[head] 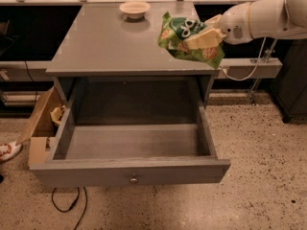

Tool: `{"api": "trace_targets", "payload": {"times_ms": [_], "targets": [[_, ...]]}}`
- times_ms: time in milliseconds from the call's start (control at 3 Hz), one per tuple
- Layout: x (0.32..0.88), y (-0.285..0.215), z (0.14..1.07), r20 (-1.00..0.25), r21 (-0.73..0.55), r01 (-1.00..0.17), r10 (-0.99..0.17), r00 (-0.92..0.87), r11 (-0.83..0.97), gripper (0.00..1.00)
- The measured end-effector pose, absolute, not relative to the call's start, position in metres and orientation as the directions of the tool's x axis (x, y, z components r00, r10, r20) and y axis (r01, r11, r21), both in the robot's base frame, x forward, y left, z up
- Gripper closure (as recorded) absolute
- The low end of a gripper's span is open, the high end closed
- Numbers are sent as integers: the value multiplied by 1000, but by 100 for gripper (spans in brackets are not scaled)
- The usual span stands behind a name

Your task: Place green rice chip bag into top drawer

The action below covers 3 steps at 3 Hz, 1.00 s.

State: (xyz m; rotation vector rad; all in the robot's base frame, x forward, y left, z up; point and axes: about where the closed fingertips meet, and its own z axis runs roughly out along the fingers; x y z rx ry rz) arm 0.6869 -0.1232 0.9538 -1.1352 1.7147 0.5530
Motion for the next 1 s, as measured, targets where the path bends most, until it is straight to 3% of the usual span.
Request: {"api": "trace_targets", "payload": {"times_ms": [667,1000], "targets": [[614,-93,912,-896,-64,-905,-424,-134,421,100],[566,-53,857,-903,66,-903,-360,-235,424,100]]}}
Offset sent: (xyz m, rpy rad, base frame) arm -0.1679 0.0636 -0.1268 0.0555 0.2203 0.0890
